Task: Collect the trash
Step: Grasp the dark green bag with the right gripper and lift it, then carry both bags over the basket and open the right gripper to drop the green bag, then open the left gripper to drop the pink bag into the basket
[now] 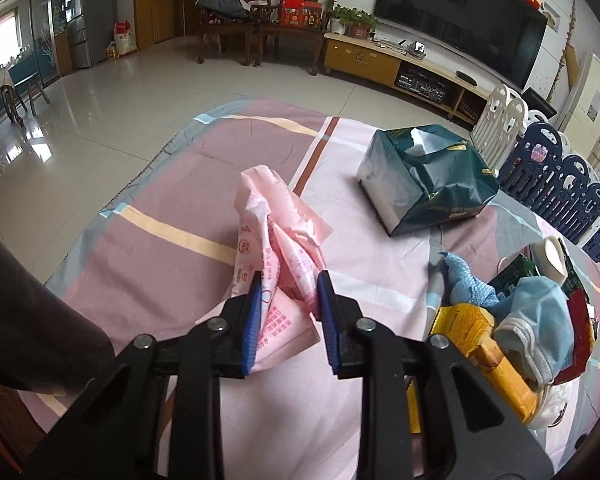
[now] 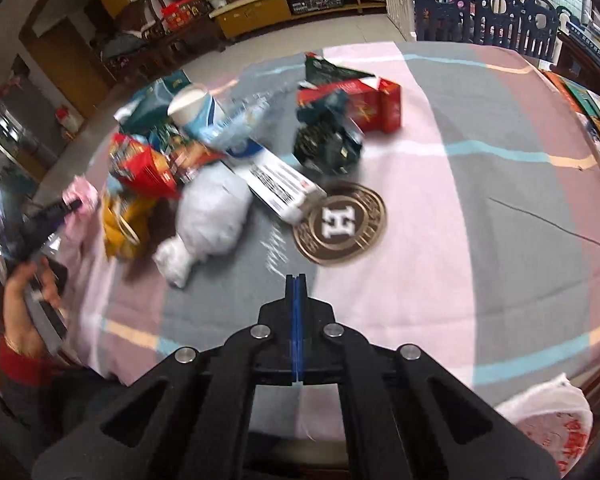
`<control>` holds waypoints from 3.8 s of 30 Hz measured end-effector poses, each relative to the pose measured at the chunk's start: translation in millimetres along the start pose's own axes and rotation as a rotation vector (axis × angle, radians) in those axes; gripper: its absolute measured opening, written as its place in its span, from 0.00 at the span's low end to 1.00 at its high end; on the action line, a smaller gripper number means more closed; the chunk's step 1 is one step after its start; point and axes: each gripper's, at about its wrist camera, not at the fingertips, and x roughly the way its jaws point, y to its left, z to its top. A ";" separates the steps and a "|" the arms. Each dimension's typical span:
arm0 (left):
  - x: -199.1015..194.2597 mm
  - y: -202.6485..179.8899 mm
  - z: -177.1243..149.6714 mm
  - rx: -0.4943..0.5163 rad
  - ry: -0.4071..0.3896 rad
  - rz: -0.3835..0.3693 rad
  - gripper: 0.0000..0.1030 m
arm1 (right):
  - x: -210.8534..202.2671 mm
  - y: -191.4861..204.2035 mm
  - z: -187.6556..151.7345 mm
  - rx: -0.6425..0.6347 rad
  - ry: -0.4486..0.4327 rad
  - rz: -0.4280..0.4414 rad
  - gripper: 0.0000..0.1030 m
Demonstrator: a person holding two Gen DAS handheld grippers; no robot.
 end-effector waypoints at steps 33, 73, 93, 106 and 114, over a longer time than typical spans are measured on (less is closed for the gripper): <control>16.5 7.4 -3.4 -0.013 0.042 0.024 0.38 | -5.7 -5.7 26.8 0.018 -0.208 -0.173 0.34; -370.6 -209.0 -229.0 0.529 -0.184 -0.507 0.40 | -252.1 -98.0 -164.9 0.059 -0.330 -0.211 0.35; -365.2 -219.0 -240.8 0.572 -0.125 -0.551 0.40 | -204.1 -154.0 -187.7 0.291 -0.146 -0.238 0.74; -346.2 -287.7 -325.1 0.980 0.105 -0.783 0.86 | -285.8 -178.5 -181.3 0.404 -0.458 -0.339 0.82; -301.1 -251.2 -268.4 0.749 0.068 -0.629 0.93 | -258.7 -169.6 -177.3 0.388 -0.388 -0.308 0.82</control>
